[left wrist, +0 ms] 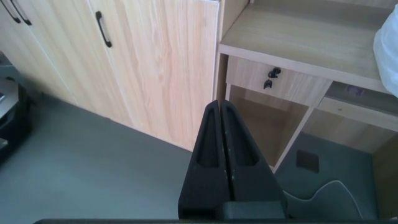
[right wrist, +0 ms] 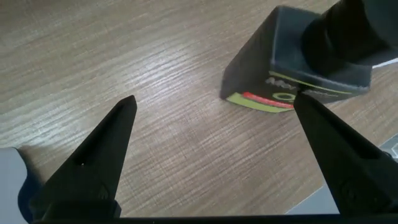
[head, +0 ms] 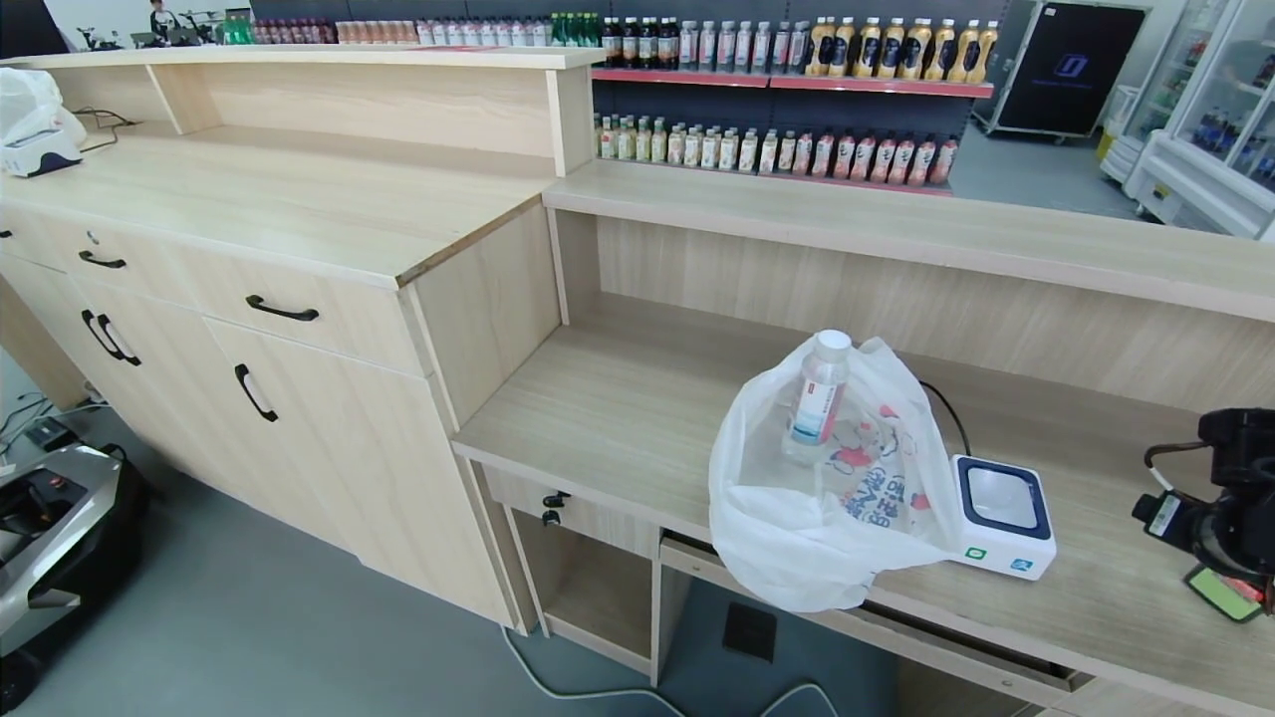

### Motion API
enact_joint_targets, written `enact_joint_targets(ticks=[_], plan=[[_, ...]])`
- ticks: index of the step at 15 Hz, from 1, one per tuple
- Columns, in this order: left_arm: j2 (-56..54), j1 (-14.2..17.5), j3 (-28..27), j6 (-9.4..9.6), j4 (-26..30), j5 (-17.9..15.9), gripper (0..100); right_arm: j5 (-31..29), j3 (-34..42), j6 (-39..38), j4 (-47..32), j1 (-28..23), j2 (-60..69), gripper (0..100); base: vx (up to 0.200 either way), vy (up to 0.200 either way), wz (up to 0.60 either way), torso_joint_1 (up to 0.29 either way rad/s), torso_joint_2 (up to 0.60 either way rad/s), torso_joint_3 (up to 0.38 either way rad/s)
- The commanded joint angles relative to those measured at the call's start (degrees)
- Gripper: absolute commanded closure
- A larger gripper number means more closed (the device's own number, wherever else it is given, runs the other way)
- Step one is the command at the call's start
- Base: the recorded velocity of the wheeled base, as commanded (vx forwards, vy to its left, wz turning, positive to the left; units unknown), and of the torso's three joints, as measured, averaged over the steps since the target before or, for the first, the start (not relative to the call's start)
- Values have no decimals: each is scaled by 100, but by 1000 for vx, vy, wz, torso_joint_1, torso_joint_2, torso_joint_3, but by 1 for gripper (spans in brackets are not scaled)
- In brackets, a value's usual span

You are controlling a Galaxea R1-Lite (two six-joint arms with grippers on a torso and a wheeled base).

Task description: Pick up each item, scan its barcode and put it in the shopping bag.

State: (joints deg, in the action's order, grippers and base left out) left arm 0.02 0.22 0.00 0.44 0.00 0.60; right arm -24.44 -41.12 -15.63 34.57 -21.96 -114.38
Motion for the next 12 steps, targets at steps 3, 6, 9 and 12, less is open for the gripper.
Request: enact_joint_targets(ticks=[3, 6, 9, 12], plan=[[-2, 4, 0, 0, 0, 2, 100, 1, -45, 7, 23, 16, -321, 0, 0, 0, 0, 0, 0, 0], [-2, 4, 0, 0, 0, 2, 100, -96, 368, 51, -3, 227, 39, 0, 0, 0, 0, 0, 0, 0], [-2, 4, 0, 0, 0, 2, 100, -113, 948, 693, -21, 385, 1129, 0, 0, 0, 0, 0, 0, 0], [-2, 4, 0, 0, 0, 2, 100, -140, 1194, 2143, -311, -178, 2087, 0, 0, 0, 0, 0, 0, 0]])
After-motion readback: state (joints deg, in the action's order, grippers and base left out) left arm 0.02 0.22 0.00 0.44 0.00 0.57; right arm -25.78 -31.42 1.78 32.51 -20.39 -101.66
